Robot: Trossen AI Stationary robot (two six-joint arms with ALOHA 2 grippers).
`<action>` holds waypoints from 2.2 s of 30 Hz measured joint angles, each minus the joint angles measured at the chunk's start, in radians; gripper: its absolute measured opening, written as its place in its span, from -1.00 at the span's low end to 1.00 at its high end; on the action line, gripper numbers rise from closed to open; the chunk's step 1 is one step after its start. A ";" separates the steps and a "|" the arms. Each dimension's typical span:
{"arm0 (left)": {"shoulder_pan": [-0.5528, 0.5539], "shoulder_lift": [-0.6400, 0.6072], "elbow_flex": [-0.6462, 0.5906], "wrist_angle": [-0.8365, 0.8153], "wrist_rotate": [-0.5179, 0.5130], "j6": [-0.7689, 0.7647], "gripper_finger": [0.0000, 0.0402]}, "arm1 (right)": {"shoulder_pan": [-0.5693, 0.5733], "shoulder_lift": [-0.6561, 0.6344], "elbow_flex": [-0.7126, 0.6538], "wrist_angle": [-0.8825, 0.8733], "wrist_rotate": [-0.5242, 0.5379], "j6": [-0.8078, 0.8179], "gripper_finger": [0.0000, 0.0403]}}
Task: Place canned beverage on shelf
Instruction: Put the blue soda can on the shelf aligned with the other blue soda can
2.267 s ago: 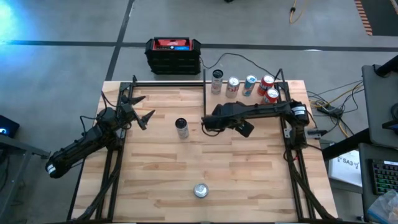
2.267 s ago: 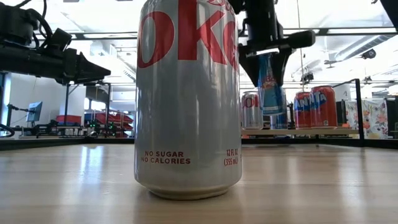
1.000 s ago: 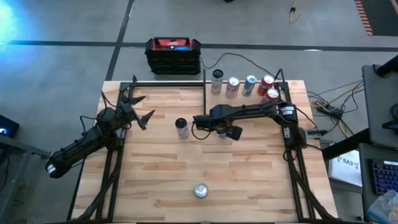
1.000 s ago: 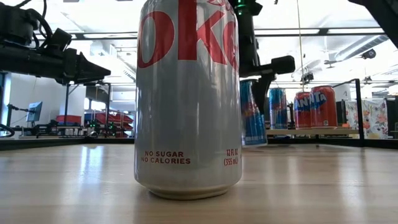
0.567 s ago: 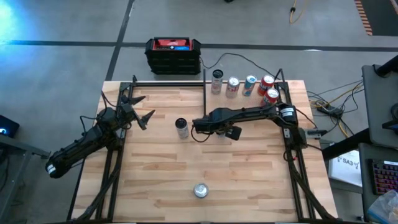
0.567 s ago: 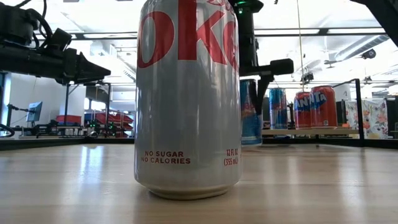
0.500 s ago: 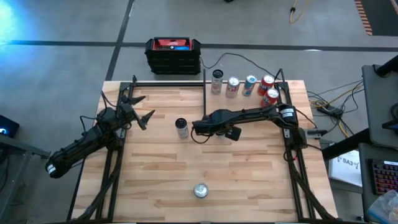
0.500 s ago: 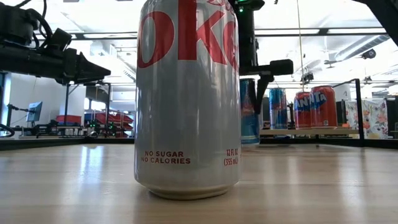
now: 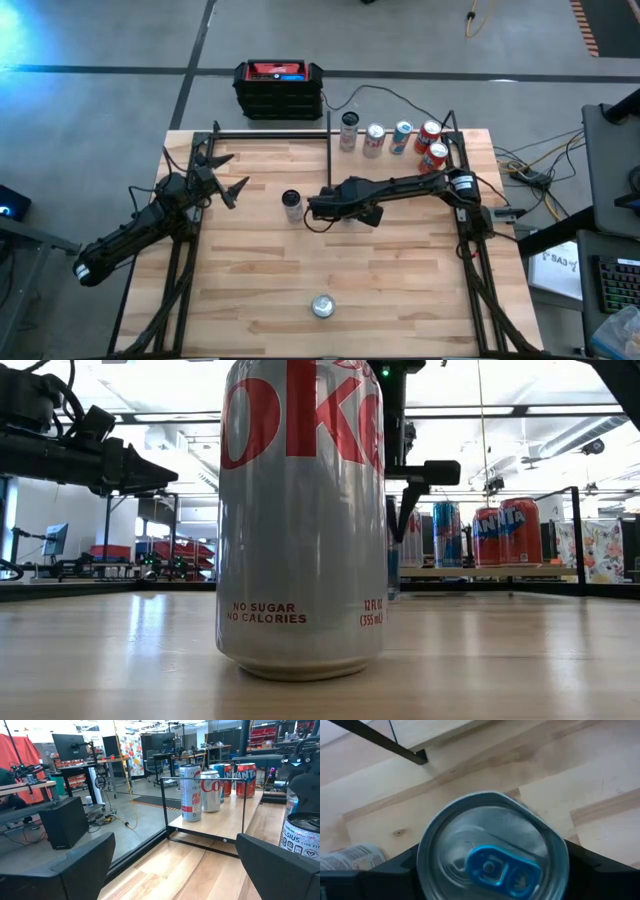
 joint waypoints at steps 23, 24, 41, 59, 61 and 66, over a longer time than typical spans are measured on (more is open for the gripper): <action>0.000 0.000 0.000 0.000 0.000 0.000 0.98 | 0.188 0.000 -0.003 -0.068 0.365 0.022 0.36; 0.000 0.000 0.000 0.000 0.000 0.000 0.98 | 0.194 0.000 -0.007 -0.071 0.386 0.023 0.36; 0.000 0.000 0.000 0.000 0.000 0.000 0.98 | 0.236 0.070 -0.090 -0.068 0.544 0.019 0.36; 0.000 0.000 0.000 0.000 0.000 0.000 0.98 | 0.230 0.203 -0.077 -0.106 0.675 0.149 0.30; 0.000 0.000 0.000 0.000 0.000 0.000 0.98 | 0.228 0.204 -0.077 -0.106 0.675 0.149 0.23; 0.000 0.000 0.000 0.000 0.000 0.000 0.98 | 0.217 0.204 -0.077 -0.107 0.673 0.148 0.06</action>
